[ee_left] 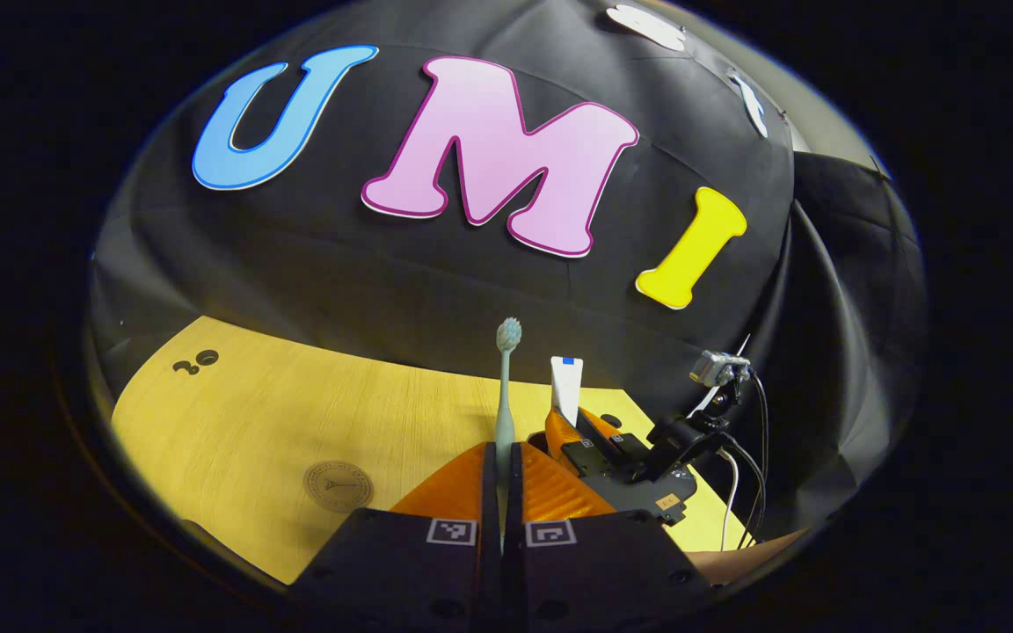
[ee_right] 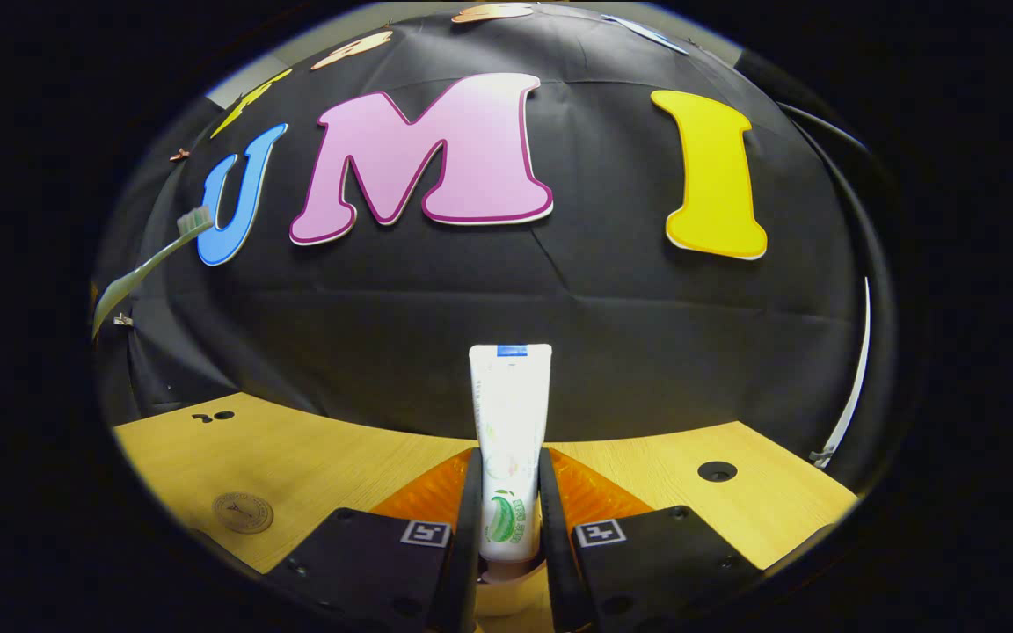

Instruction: Put the toothbrush and toothpaste on the desktop into the cup, then pick up the cup and place it on the coaster on the desktop.

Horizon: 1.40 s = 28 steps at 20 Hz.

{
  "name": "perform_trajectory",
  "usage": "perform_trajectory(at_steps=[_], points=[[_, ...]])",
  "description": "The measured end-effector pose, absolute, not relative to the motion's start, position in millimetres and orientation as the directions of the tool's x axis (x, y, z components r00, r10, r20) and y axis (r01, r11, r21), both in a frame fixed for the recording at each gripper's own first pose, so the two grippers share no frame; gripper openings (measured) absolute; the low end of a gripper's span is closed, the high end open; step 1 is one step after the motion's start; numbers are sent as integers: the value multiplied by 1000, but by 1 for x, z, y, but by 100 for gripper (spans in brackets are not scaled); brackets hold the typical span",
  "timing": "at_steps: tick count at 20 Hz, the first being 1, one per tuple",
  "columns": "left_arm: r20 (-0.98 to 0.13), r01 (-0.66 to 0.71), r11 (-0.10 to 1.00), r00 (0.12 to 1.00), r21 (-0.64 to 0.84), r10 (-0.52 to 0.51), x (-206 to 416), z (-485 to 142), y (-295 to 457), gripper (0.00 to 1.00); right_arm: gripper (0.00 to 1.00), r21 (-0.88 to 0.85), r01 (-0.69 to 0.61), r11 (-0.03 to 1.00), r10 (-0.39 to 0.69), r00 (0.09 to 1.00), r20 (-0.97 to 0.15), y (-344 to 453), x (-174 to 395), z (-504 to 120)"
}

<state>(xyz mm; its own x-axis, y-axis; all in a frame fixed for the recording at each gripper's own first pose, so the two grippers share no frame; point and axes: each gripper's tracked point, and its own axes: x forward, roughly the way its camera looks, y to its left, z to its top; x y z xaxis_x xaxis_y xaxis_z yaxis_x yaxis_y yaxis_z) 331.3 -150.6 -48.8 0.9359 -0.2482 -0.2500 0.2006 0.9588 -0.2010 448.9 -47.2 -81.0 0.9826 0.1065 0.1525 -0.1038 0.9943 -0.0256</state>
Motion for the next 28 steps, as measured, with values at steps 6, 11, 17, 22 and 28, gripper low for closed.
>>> perform_trajectory(at_steps=[6, 11, 17, 22, 28], points=[[-242, 222, 951, 931, -215, -272, 338, -56, -172, 6, 48, 7, -74, 997, 71, 968, 240, -68, 427, -45], [-184, 275, 934, 930, -228, -318, 363, -53, -203, 6, 53, 30, -33, 999, 24, 967, 252, -107, 384, -26], [-24, 341, 921, 936, -185, -352, 424, -38, -237, 6, 54, 1, 12, 1000, -12, 984, 179, -159, 334, -36], [111, 384, 907, 923, -174, -369, 469, -33, -260, 6, 57, -9, 23, 1000, -22, 994, 111, -181, 302, -48], [127, 394, 908, 917, -140, -378, 502, -62, -269, 6, 61, -60, 11, 998, -7, 997, 75, -186, 274, -60]])
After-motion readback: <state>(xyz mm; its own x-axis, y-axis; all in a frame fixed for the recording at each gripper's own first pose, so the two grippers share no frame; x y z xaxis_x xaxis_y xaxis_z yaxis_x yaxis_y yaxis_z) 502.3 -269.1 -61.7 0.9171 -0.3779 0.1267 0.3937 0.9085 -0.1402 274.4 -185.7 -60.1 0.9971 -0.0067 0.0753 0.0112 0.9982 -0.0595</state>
